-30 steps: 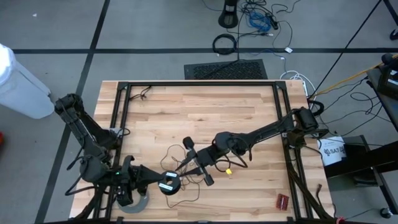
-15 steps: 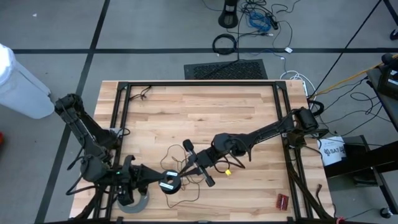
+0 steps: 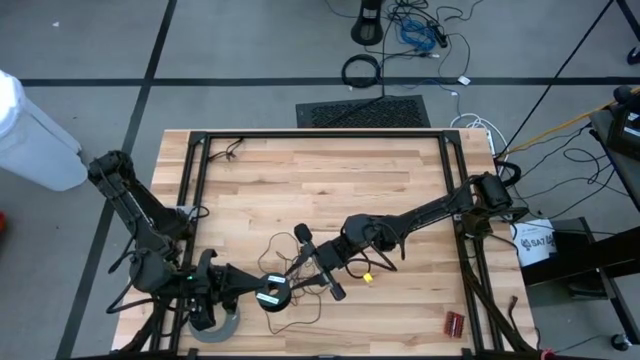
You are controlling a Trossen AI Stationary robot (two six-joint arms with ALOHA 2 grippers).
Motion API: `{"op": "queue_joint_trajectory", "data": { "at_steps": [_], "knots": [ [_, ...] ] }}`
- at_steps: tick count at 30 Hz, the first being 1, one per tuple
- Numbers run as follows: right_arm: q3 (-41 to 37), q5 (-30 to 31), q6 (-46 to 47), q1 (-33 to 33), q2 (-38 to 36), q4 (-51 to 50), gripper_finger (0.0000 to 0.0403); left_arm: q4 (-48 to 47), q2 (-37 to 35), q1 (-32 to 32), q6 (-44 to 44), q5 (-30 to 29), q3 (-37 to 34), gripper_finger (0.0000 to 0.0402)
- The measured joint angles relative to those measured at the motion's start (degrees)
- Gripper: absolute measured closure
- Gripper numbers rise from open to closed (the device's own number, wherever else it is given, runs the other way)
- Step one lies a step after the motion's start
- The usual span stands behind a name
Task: Coil cords
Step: Uncoil the black wire from the spool
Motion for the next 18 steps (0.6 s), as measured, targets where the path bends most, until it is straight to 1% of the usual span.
{"op": "queue_joint_trajectory", "data": {
  "at_steps": [4, 14, 18],
  "knots": [
    [0.01, -0.07, -0.12, 0.00, 0.01, 0.59, 0.0291, 0.00, 0.00, 0.02, 0.00, 0.02, 0.00, 0.0401],
    [0.01, -0.37, 1.17, 0.07, 0.01, 2.23, 0.0351, 0.00, 0.02, 1.63, 0.09, 0.05, 0.00, 0.0401],
    [0.01, -0.37, 2.11, 0.07, 0.01, 2.21, 0.0359, 0.00, 0.02, 2.17, 0.09, 0.07, 0.00, 0.0401]
  ]
}}
